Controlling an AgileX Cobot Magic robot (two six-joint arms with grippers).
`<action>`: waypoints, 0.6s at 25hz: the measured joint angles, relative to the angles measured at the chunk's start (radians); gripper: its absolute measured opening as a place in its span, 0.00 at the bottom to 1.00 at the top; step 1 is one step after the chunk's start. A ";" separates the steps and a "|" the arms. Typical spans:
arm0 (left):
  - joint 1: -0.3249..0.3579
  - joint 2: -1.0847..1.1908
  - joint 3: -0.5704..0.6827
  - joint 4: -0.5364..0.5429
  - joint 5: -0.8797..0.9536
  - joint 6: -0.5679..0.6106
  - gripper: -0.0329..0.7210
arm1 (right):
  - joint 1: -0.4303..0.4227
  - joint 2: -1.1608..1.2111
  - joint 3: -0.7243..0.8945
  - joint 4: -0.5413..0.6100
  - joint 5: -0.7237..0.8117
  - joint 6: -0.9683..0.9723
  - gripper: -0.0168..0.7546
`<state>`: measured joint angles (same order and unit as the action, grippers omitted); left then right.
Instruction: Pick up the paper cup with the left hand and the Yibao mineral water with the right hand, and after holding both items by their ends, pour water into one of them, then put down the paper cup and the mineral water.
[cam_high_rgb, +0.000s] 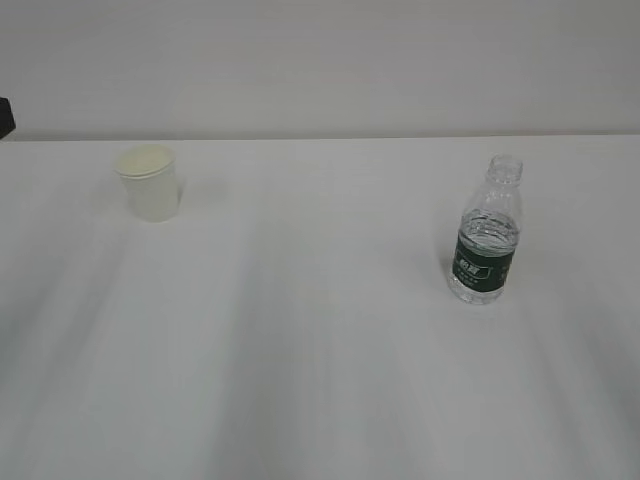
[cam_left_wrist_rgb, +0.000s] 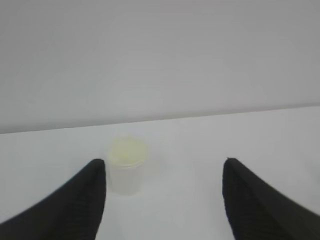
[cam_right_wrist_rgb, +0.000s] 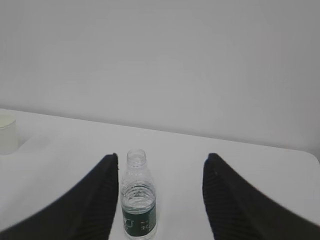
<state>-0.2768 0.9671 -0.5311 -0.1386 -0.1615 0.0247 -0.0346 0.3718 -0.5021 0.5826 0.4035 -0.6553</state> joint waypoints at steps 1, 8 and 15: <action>0.000 0.010 0.004 -0.010 -0.033 -0.005 0.74 | 0.000 0.000 0.000 0.000 0.000 -0.002 0.56; 0.000 0.023 0.141 -0.053 -0.204 -0.013 0.71 | 0.000 0.002 0.000 0.000 0.000 -0.010 0.56; 0.000 0.042 0.169 -0.034 -0.285 -0.014 0.69 | 0.000 0.083 0.000 0.010 -0.011 -0.029 0.56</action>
<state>-0.2768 1.0091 -0.3616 -0.1721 -0.4467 0.0111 -0.0346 0.4549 -0.5021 0.5924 0.3920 -0.6847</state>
